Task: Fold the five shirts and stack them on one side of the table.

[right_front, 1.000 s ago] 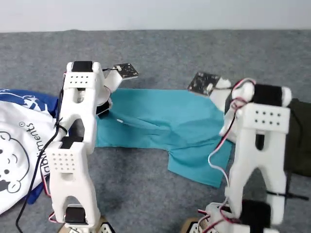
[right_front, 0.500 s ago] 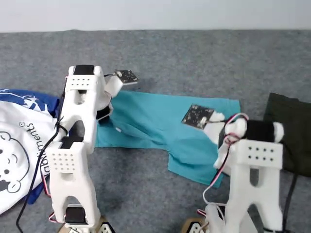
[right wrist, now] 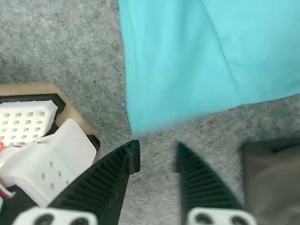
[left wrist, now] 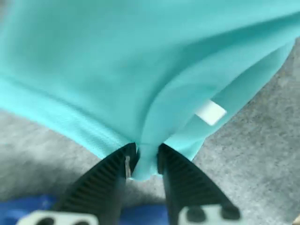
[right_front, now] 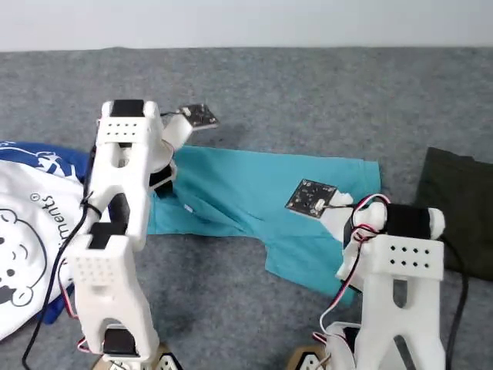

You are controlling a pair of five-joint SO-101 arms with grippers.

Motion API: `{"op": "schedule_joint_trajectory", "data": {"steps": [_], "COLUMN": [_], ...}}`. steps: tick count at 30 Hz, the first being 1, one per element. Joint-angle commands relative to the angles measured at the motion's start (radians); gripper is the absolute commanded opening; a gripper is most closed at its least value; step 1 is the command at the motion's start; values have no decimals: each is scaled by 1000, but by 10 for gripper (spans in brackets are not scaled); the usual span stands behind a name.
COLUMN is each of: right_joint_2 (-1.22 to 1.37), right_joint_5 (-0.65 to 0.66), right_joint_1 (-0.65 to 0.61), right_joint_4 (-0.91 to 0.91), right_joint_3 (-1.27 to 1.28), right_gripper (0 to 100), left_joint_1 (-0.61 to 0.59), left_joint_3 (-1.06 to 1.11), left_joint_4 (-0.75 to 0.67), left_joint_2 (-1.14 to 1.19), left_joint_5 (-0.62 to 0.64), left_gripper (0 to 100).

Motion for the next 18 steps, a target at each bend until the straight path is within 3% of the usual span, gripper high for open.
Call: {"op": "schedule_joint_trajectory", "data": {"steps": [1, 9, 18], "right_joint_2": [-19, -27, -27], "right_joint_5": [-34, -35, -37], "right_joint_1": [33, 68, 68], "right_joint_4": [30, 27, 25], "right_joint_3": [-9, -12, -12], "right_gripper": [199, 199, 199], "left_joint_1": [5, -2, -44], "left_joint_3": [38, 226, 239], "left_joint_4": [31, 12, -2], "left_joint_2": [-137, -226, -239], "left_joint_5": [6, 5, 6], "left_gripper": [107, 83, 83]}}
